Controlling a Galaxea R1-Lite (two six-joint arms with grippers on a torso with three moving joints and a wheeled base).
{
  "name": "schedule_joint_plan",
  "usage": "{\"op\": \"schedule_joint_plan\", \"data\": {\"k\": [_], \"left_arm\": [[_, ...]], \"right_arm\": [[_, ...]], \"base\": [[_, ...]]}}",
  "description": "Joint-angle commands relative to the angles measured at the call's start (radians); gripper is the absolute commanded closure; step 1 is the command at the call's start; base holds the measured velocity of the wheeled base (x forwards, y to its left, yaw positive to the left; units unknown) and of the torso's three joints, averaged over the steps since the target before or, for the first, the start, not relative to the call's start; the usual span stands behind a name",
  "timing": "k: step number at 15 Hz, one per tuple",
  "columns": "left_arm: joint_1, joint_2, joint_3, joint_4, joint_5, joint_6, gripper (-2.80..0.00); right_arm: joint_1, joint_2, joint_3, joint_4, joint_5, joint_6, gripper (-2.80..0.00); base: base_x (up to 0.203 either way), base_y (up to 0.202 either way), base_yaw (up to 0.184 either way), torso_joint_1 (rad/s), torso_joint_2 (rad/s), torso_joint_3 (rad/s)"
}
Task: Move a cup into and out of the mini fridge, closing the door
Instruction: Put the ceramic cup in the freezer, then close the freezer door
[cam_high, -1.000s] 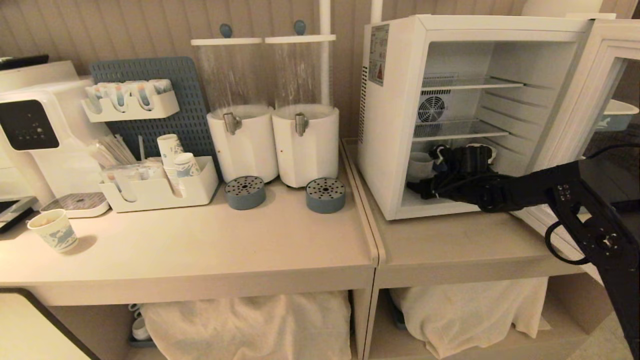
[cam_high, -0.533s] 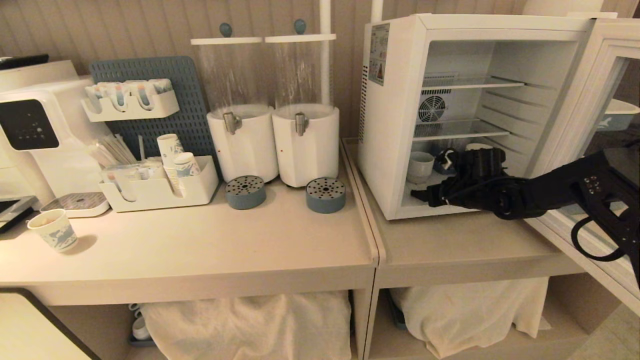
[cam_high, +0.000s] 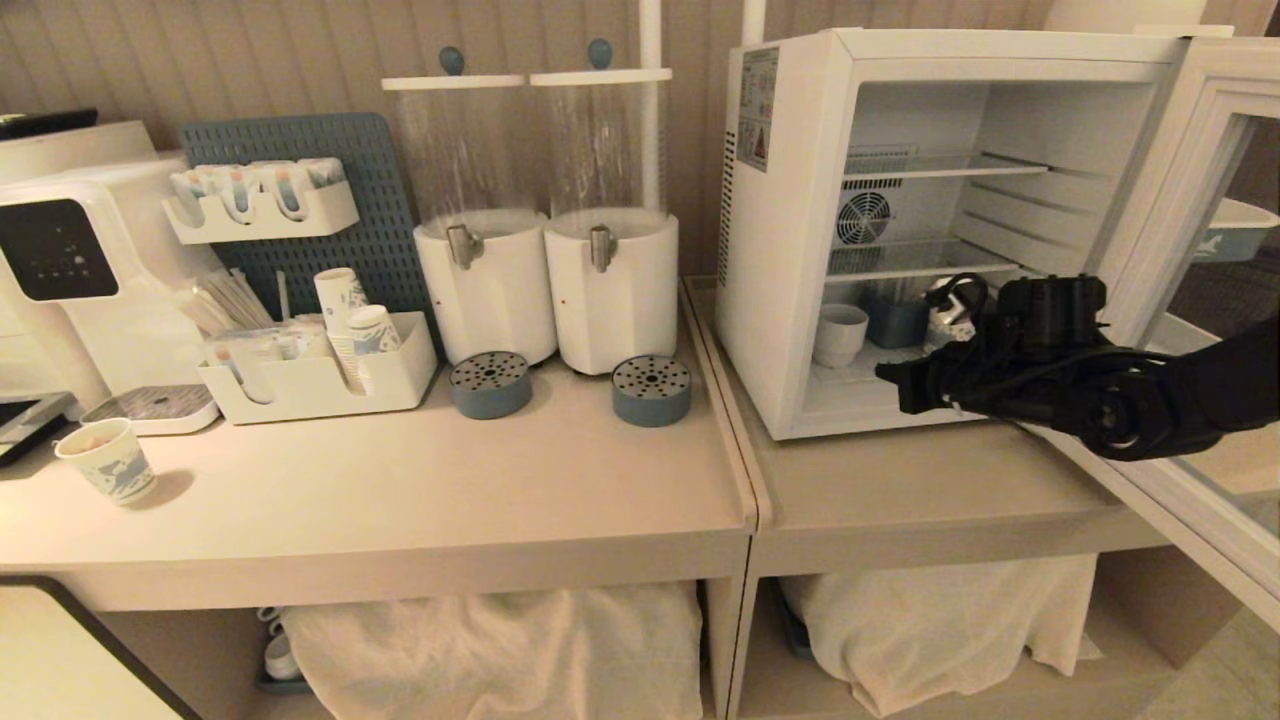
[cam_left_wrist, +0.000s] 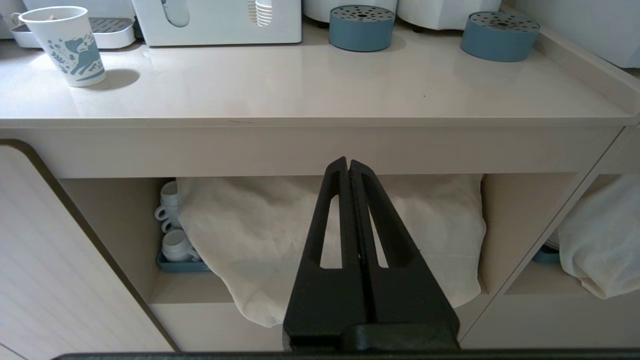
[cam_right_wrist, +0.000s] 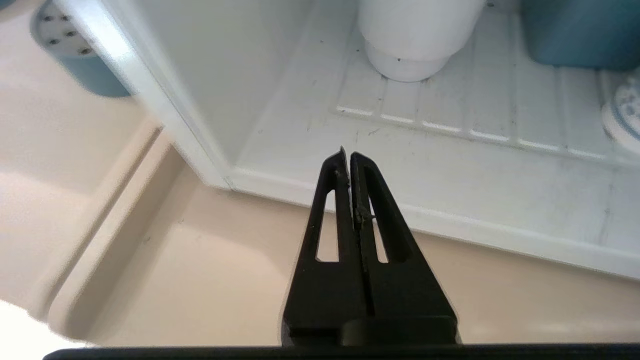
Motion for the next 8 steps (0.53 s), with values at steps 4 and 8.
{"op": "schedule_joint_plan", "data": {"k": [4,8], "left_arm": [[0.000,0.001,0.000,-0.001,0.000,-0.001,0.00],[0.000,0.001,0.000,0.001,0.000,-0.001,0.00]], "right_arm": [[-0.020,-0.224,0.173,-0.011,0.070,0.002,0.00],[-0.041,-0.408,0.341,-0.007,0.129,0.008,0.00]], "base": [[0.000,0.000,0.000,0.000,0.00,0.000],[0.000,0.000,0.000,0.000,0.00,0.000]]}}
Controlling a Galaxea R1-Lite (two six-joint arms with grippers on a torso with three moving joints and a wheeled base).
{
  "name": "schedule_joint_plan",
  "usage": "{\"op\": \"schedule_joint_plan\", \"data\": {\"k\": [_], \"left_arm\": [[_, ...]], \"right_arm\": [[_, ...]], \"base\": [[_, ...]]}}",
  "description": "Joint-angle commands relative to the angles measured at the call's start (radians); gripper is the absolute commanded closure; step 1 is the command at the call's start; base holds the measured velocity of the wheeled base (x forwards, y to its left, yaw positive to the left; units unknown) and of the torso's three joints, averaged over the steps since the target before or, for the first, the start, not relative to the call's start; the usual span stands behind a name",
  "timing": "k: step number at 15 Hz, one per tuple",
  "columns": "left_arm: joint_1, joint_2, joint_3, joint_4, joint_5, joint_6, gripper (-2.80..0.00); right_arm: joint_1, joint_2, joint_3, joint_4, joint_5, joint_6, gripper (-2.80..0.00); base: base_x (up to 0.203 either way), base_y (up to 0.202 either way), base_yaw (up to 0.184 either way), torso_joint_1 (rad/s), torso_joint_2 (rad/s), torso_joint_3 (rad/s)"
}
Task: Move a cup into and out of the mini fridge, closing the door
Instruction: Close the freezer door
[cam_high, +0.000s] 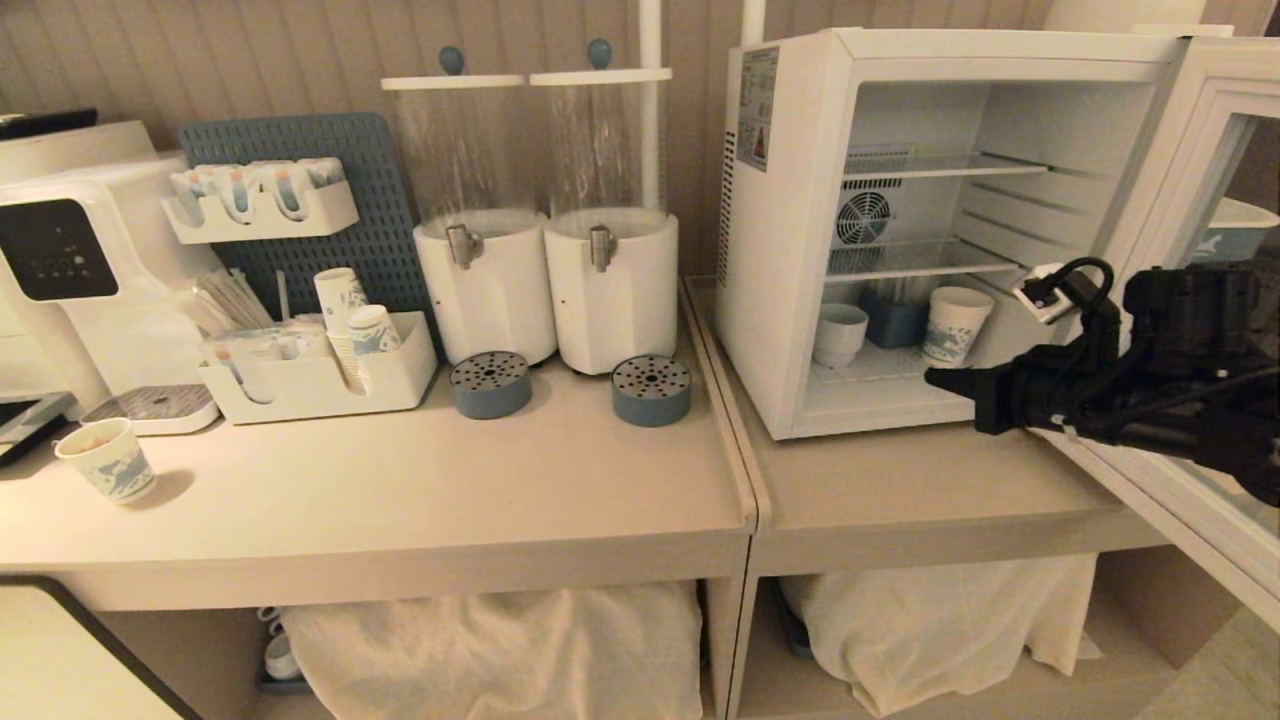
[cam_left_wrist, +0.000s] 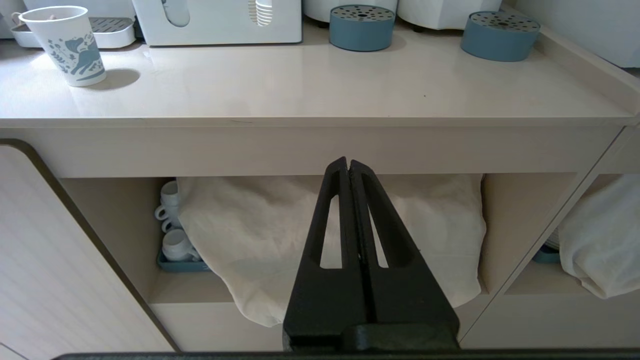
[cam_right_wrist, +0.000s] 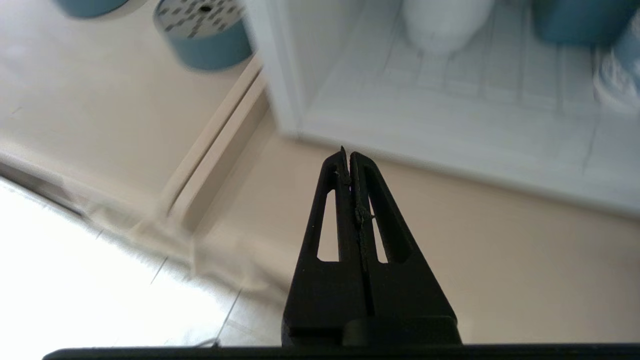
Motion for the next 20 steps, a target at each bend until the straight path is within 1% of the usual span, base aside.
{"op": "schedule_joint_plan", "data": {"k": [1,4,5,6,8,9,10,15,16,17,18,20], "left_arm": [[0.000,0.001,0.000,0.000,0.001,-0.001,0.00],[0.000,0.001,0.000,0.000,0.001,-0.001,0.00],[0.000,0.001,0.000,0.000,0.001,-0.001,0.00],[0.000,0.001,0.000,-0.001,0.001,-0.001,0.00],[0.000,0.001,0.000,-0.001,0.001,-0.002,0.00],[0.000,0.001,0.000,-0.001,0.001,-0.002,0.00],[0.000,0.001,0.000,-0.001,0.002,-0.002,0.00],[0.000,0.001,0.000,-0.001,0.001,-0.002,0.00],[0.000,0.001,0.000,-0.001,0.002,-0.002,0.00],[0.000,0.001,0.000,-0.001,0.001,-0.002,0.00],[0.000,0.001,0.000,-0.001,0.001,-0.002,0.00],[0.000,0.001,0.000,-0.001,0.002,-0.002,0.00]], "right_arm": [[-0.004,-0.189,0.109,-0.003,0.004,0.000,0.00],[-0.023,-0.491,0.331,0.000,-0.013,0.003,0.00],[-0.028,-0.587,0.395,0.004,-0.036,0.005,0.00],[-0.029,-0.675,0.453,0.009,-0.075,0.007,0.00],[-0.021,-0.836,0.524,0.056,-0.178,0.010,0.00],[-0.018,-0.917,0.548,0.110,-0.227,0.012,0.00],[-0.016,-0.991,0.563,0.164,-0.245,0.012,0.00],[-0.024,-1.551,0.625,0.496,-0.293,0.021,0.00],[-0.028,-1.644,0.638,0.543,-0.311,0.026,0.00],[-0.031,-1.715,0.663,0.563,-0.352,0.037,0.00],[-0.034,-1.754,0.710,0.545,-0.399,0.048,0.00],[-0.038,-1.759,0.847,0.407,-0.452,0.070,0.00]], "base": [[0.000,0.000,0.000,0.000,0.00,0.000],[0.000,0.000,0.000,0.000,0.00,0.000],[0.000,0.000,0.000,0.000,0.00,0.000],[0.000,0.000,0.000,0.000,0.00,0.000],[0.000,0.000,0.000,0.000,0.00,0.000],[0.000,0.000,0.000,0.000,0.00,0.000],[0.000,0.000,0.000,0.000,0.00,0.000],[0.000,0.000,0.000,0.000,0.00,0.000],[0.000,0.000,0.000,0.000,0.00,0.000],[0.000,0.000,0.000,0.000,0.00,0.000],[0.000,0.000,0.000,0.000,0.00,0.000],[0.000,0.000,0.000,0.000,0.00,0.000]]}}
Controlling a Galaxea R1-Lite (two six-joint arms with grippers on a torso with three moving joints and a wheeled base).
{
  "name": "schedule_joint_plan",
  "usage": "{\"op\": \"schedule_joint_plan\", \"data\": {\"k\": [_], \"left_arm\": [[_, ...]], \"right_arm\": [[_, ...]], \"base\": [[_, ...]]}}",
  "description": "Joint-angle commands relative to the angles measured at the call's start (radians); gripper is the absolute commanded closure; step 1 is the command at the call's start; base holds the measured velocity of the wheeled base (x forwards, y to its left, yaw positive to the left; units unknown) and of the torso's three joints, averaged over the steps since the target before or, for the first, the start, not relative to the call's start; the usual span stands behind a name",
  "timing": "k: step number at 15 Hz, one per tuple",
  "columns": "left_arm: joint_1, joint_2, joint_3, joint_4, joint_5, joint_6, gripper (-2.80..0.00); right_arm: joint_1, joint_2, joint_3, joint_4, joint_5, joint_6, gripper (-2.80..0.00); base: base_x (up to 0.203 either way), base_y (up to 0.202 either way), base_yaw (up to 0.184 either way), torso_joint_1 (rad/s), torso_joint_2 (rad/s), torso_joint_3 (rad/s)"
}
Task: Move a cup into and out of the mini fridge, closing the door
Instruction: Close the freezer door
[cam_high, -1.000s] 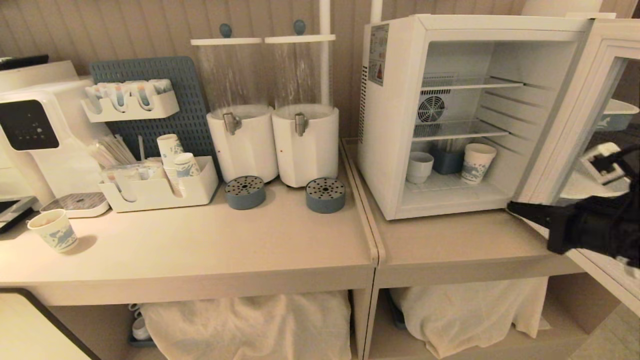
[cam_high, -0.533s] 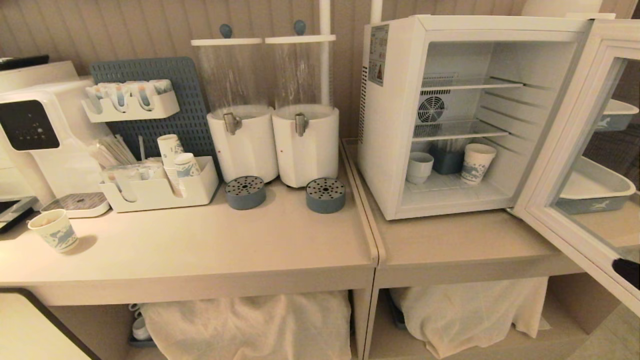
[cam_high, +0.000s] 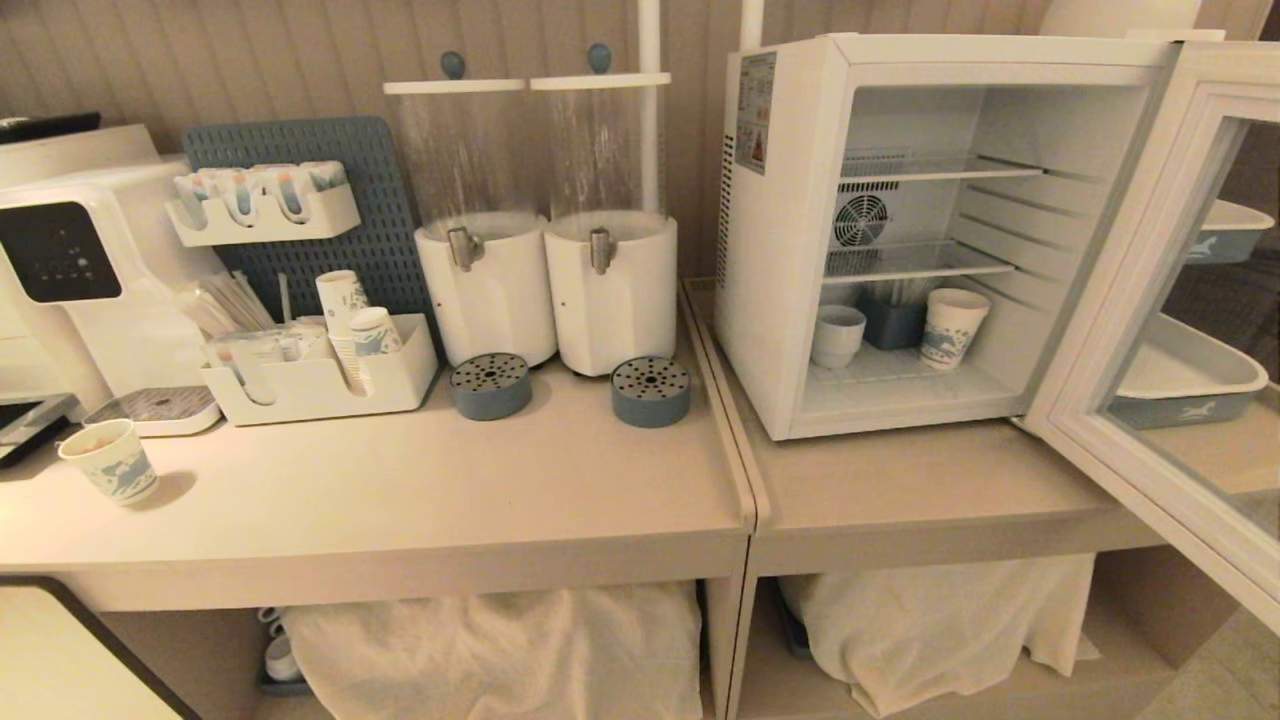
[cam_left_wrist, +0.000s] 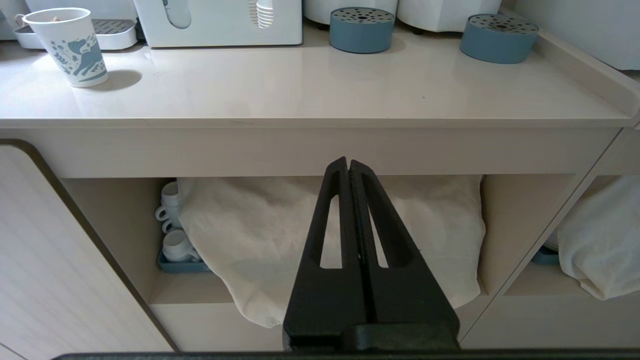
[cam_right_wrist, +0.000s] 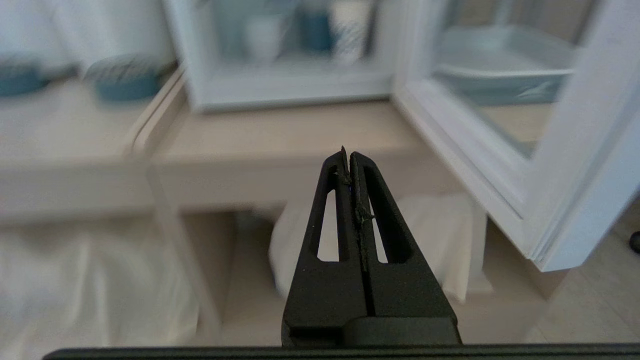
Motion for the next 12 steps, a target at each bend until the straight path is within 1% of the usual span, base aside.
{"op": "schedule_joint_plan", "data": {"k": [1,2,4,5,7,11,12], "left_arm": [[0.000,0.001,0.000,0.000,0.000,-0.001,0.00],[0.000,0.001,0.000,0.000,0.000,-0.001,0.00],[0.000,0.001,0.000,0.000,0.001,-0.001,0.00],[0.000,0.001,0.000,0.000,0.000,-0.001,0.00],[0.000,0.001,0.000,0.000,0.000,-0.001,0.00],[0.000,0.001,0.000,0.000,0.000,0.001,0.00],[0.000,0.001,0.000,0.000,0.000,0.001,0.00]], "right_arm": [[-0.003,-0.071,0.083,-0.059,-0.021,0.011,0.00],[-0.004,-0.070,0.069,-0.025,-0.011,0.014,0.00],[-0.003,-0.069,0.060,0.064,0.052,-0.014,0.00],[-0.003,-0.069,0.054,0.090,0.053,-0.020,0.00],[-0.004,-0.067,0.046,0.112,0.048,0.034,0.00],[-0.004,-0.067,0.048,0.112,0.043,0.039,0.00],[-0.004,-0.067,0.048,0.112,0.041,0.041,0.00]], "base": [[0.000,0.000,0.000,0.000,0.00,0.000],[0.000,0.000,0.000,0.000,0.00,0.000],[0.000,0.000,0.000,0.000,0.00,0.000],[0.000,0.000,0.000,0.000,0.00,0.000],[0.000,0.000,0.000,0.000,0.00,0.000],[0.000,0.000,0.000,0.000,0.00,0.000],[-0.074,0.000,0.006,0.003,0.00,0.001]]}}
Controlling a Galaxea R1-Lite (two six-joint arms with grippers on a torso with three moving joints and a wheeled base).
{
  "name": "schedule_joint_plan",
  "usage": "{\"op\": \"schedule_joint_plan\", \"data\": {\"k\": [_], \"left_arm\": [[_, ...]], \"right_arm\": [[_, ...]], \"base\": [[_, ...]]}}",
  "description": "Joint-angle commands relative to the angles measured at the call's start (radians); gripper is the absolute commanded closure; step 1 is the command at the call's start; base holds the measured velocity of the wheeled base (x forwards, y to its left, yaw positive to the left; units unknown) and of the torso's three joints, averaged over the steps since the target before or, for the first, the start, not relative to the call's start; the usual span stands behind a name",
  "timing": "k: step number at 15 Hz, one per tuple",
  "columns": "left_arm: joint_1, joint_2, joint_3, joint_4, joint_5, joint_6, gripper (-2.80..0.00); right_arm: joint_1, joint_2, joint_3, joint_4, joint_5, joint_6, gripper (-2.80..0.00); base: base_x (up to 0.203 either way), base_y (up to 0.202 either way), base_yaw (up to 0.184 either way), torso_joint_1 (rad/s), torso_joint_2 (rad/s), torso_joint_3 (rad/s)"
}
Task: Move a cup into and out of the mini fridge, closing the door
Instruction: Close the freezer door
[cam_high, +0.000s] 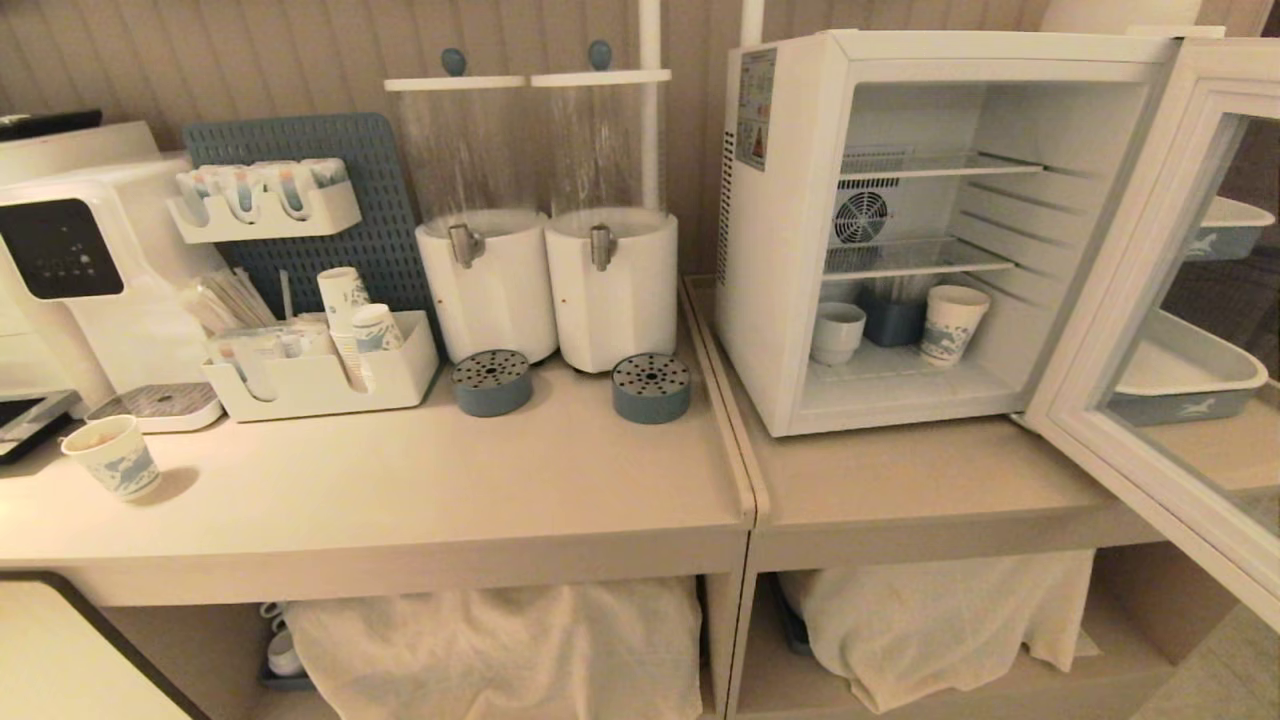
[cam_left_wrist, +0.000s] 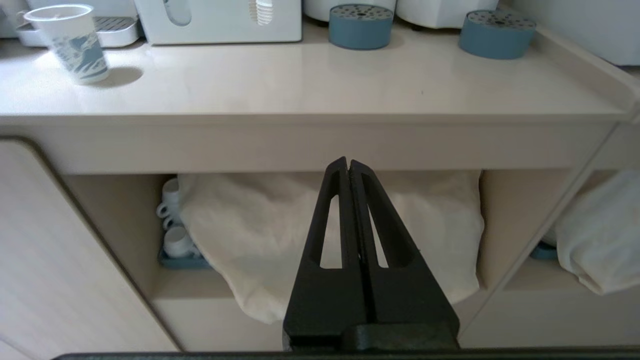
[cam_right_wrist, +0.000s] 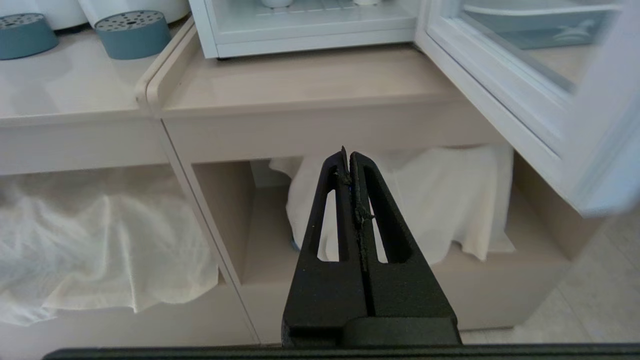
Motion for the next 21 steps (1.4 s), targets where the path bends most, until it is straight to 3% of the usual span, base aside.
{"op": "schedule_joint_plan", "data": {"k": [1,7,11,21], "left_arm": [[0.000,0.001,0.000,0.000,0.000,-0.001,0.00],[0.000,0.001,0.000,0.000,-0.001,0.001,0.00],[-0.001,0.001,0.000,0.000,-0.001,0.001,0.00],[-0.001,0.001,0.000,0.000,-0.001,0.001,0.00]], "right_arm": [[0.001,0.002,0.000,-0.001,0.000,0.000,0.00],[0.000,0.002,0.000,-0.001,0.000,0.000,0.00],[0.000,0.002,0.000,-0.001,0.000,0.000,0.00],[0.000,0.002,0.000,-0.001,0.000,0.000,0.00]], "base": [[-0.149,0.000,0.007,0.003,0.00,0.000],[-0.176,0.000,0.002,0.001,0.00,0.002],[-0.001,-0.023,-0.001,0.002,0.00,0.000],[0.000,-0.189,-0.009,0.004,0.00,0.003]]}}
